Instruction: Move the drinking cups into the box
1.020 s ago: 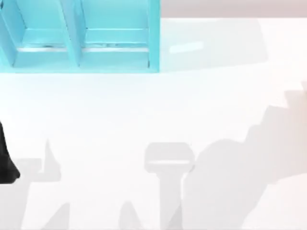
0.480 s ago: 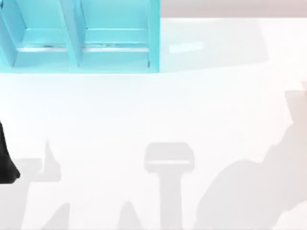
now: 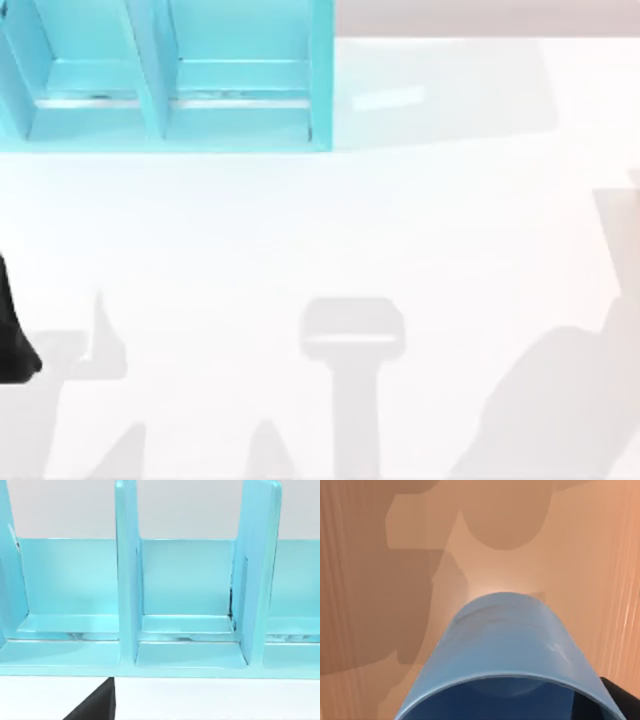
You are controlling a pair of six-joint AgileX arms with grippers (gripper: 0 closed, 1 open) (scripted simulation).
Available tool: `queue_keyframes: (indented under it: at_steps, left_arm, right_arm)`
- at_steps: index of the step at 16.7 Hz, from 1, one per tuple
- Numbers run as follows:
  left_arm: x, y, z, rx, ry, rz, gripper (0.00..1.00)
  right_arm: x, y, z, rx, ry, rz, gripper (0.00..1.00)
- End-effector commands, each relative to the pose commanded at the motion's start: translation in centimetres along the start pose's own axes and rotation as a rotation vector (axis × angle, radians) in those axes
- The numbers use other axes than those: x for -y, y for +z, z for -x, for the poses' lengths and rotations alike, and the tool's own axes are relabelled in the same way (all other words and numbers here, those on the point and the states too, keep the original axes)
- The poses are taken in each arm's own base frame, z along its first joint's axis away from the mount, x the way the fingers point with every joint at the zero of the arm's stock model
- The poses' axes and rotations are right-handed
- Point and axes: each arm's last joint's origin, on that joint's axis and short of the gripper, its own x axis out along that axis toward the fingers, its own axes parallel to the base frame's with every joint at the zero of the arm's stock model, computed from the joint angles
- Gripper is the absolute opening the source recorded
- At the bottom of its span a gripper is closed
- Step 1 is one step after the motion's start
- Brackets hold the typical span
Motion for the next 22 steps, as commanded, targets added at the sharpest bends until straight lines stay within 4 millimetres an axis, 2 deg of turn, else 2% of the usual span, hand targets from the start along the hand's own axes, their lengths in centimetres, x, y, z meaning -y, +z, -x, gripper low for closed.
queue_keyframes:
  at_steps: [5, 18, 22]
  left_arm:
    - [0.0, 0.0, 0.0, 0.0, 0.0, 0.0, 1.0]
    - [0.0, 0.0, 0.0, 0.0, 0.0, 0.0, 1.0]
    - [0.0, 0.0, 0.0, 0.0, 0.0, 0.0, 1.0]
  right_arm:
    - [-0.09, -0.04, -0.63, 0.003, 0.002, -0.004, 0.0]
    - [-0.09, -0.04, -0.63, 0.003, 0.002, -0.004, 0.98]
    - [-0.09, -0.04, -0.63, 0.003, 0.002, -0.004, 1.0]
